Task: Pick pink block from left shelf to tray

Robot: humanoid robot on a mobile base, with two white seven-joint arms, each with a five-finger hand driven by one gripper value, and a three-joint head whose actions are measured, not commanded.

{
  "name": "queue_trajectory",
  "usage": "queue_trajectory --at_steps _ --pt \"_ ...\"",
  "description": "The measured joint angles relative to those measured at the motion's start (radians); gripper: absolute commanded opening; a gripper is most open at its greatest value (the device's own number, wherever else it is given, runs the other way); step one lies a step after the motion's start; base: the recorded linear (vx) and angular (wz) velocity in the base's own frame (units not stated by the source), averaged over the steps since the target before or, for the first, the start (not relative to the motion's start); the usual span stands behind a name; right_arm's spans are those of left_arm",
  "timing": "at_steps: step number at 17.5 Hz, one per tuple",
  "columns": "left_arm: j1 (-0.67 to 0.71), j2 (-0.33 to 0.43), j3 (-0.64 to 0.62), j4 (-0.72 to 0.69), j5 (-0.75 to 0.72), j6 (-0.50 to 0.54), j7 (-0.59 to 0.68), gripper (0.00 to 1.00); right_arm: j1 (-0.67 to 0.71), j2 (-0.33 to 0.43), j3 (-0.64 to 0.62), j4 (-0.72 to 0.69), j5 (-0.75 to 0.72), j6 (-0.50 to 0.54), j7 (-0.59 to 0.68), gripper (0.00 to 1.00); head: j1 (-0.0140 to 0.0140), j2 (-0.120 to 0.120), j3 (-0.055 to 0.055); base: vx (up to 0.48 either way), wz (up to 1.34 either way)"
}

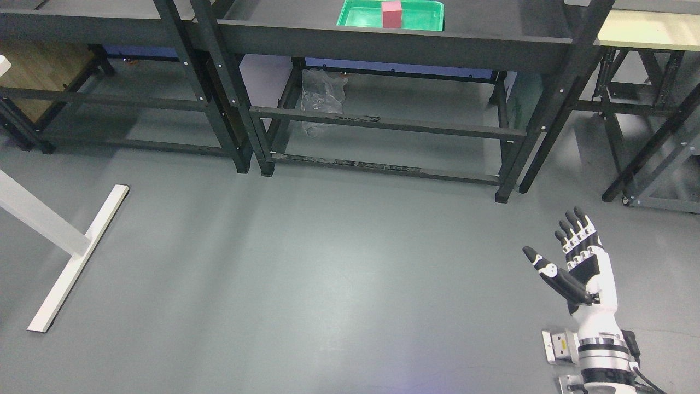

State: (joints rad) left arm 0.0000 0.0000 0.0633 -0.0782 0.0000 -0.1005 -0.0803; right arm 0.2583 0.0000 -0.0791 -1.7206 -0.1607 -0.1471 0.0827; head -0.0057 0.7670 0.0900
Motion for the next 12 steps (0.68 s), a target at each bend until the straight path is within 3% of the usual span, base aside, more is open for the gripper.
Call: queue_trajectory --at_steps 12 --pt "0.0 0.0 0.0 0.0 0.0 0.0 0.0 1.0 -0.004 0.0 -0.004 0.0 -0.002 0.01 0.001 1.0 0.0 0.0 0.0 0.0 0.0"
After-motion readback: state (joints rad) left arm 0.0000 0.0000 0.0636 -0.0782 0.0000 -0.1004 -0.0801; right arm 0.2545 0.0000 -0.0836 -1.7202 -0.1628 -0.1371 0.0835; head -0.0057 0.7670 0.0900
